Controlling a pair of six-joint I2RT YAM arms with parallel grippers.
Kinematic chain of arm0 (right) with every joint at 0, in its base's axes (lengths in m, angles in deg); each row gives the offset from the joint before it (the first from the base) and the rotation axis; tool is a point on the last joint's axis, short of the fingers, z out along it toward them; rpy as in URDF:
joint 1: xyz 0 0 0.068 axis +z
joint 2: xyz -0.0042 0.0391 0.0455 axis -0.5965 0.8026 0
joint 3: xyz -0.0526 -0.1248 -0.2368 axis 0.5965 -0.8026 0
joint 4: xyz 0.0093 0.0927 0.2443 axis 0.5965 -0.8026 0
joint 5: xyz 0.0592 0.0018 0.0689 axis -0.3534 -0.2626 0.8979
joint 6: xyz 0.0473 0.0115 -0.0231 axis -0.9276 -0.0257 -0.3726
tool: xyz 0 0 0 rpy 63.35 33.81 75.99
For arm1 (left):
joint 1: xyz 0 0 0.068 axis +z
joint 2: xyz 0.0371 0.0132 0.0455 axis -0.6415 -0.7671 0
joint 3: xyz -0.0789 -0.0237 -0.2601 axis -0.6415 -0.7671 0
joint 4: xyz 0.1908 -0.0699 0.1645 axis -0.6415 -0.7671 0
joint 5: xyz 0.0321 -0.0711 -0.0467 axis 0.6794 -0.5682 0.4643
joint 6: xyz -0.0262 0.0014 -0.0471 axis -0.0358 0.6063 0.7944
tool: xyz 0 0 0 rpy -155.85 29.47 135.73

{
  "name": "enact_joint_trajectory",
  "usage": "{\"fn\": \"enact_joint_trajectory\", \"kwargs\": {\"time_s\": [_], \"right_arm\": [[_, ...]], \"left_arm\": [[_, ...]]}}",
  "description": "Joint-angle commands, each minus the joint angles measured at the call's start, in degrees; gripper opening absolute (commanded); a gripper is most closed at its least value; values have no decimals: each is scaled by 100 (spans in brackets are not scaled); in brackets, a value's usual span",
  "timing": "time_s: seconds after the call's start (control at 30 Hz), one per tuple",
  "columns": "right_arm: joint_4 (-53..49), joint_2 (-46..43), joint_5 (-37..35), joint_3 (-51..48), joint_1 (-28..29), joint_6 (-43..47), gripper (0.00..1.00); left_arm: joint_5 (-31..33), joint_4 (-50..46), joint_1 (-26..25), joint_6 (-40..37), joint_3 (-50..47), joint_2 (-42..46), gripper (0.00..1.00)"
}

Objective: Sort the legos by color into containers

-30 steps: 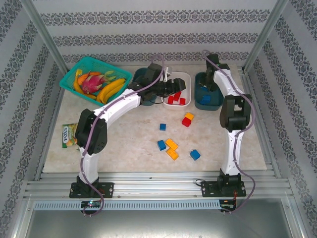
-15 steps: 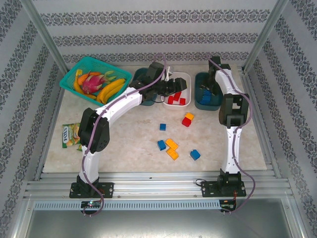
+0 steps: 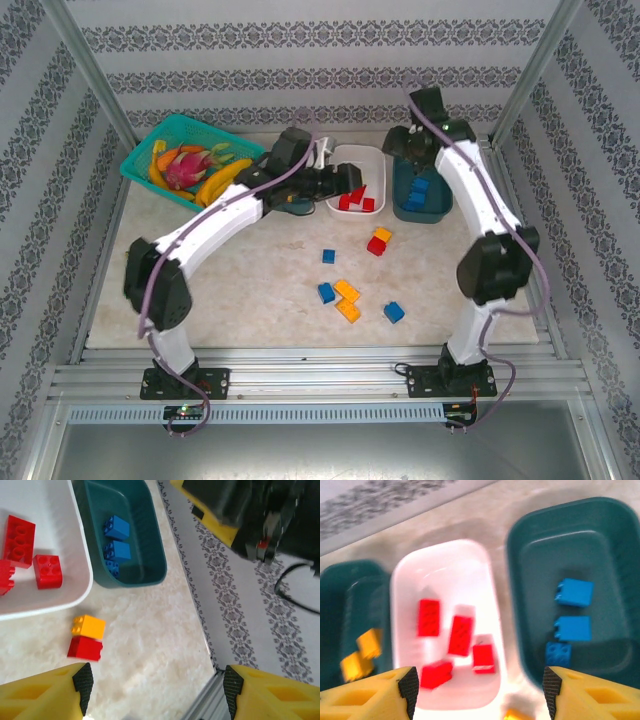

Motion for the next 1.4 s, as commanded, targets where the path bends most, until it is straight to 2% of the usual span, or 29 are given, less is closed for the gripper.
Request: {"fn": "enact_joint_trajectory", "kwargs": {"time_s": [0.0, 0.17, 0.27, 0.37, 0.47, 0.6, 0.87, 1.13, 1.37], "right_arm": [[76, -807, -159, -1151, 595, 27, 68], [96, -1585, -231, -2496, 1795, -466, 70], [288, -1557, -230, -3123, 2422, -890, 78], [631, -1280, -144, -3394, 2772, -1050, 83], [683, -678, -148, -3160, 3008, -1015, 87], [836, -34, -110, -3026, 3085, -1202, 87], [1107, 780, -195, -2694, 3013, -1312, 79], [1200, 1280, -44, -2520, 2774, -1136, 61], [1119, 1459, 19, -2240, 2739, -1008, 35]], "left_arm": [[169, -378, -52, -254, -751, 914, 72], [523, -616, -61, -199, -2250, 2327, 72], [800, -799, -61, -80, -3198, 3197, 72], [980, -842, -65, 54, -3970, 3800, 73], [1100, -759, -78, 158, -4587, 4280, 73], [1220, -836, -78, 120, -4993, 4518, 73], [1270, -776, -78, 317, -5294, 4772, 73], [1247, -785, -78, 350, -5233, 4792, 73], [1249, -749, -78, 413, -5202, 4817, 72]]}}
